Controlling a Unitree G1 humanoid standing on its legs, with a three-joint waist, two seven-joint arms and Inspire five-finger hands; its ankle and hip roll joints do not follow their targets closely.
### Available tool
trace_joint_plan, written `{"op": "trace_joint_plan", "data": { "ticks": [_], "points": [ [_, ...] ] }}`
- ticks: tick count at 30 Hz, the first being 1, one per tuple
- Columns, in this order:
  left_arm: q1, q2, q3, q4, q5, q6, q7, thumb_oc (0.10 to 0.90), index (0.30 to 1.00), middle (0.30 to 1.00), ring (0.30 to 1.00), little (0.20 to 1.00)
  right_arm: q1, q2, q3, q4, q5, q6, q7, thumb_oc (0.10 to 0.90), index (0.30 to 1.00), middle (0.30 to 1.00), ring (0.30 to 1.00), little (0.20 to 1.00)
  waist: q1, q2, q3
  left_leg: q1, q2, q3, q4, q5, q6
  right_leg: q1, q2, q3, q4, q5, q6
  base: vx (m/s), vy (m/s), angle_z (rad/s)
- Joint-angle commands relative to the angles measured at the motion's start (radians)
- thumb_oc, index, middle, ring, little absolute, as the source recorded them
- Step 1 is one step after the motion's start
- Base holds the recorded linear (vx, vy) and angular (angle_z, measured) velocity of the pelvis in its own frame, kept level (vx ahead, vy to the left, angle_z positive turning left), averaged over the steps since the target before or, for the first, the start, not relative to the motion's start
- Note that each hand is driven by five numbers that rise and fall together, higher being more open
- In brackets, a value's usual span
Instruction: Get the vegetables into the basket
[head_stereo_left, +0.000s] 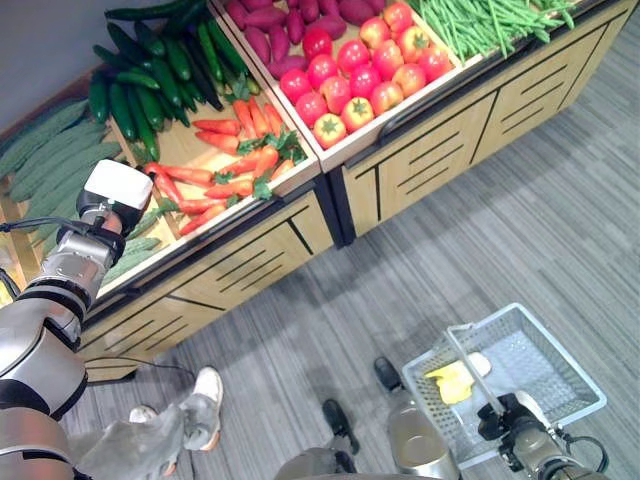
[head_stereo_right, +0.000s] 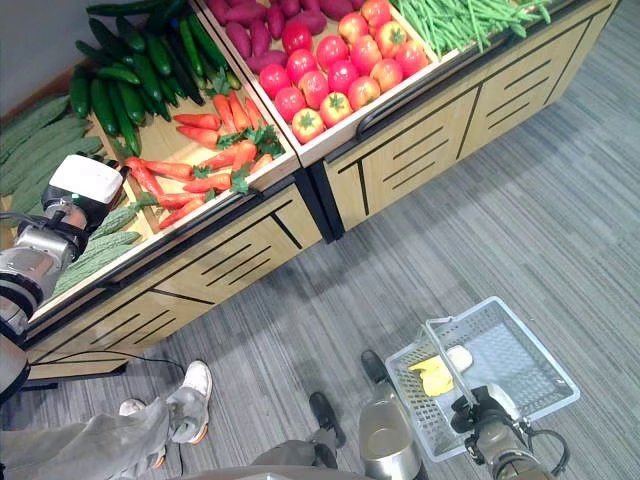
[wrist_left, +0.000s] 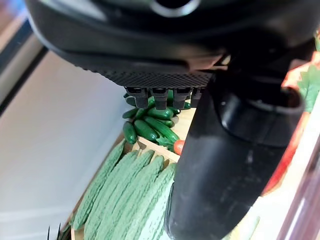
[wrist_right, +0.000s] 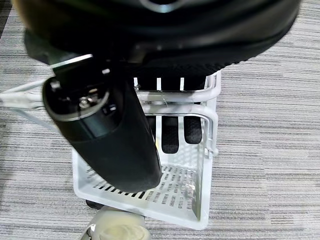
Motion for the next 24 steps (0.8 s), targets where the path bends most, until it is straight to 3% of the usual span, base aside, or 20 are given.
{"op": "trace_joint_plan", "data": {
  "ticks": [1, 24],
  "points": [
    [-0.178, 0.067, 0.032, 0.131, -0.029, 0.096, 0.006, 0.900, 1.000, 1.000, 1.000, 1.000, 0.024, -0.023, 0.045, 0.007, 0.002, 0.003, -0.003, 0.400, 0.300, 0.300, 0.300, 0.300, -0.020, 0.017, -0.038, 0.019, 0.017, -0.050, 0.003, 0.003, -0.063, -0.023, -0.045, 0.009, 0.116, -0.071, 0.090, 0.00, 0.000, 0.00],
    [-0.283, 0.038, 0.009, 0.085, -0.102, 0.098, 0.029, 0.900, 1.000, 1.000, 1.000, 1.000, -0.005, -0.040, 0.068, -0.008, 0.026, 0.013, -0.018, 0.400, 0.300, 0.300, 0.300, 0.300, -0.038, 0.082, 0.020, -0.034, 0.016, -0.066, 0.003, 0.033, -0.076, -0.089, -0.034, -0.001, 0.167, -0.092, 0.068, 0.00, -0.005, 0.01]
  ]
}}
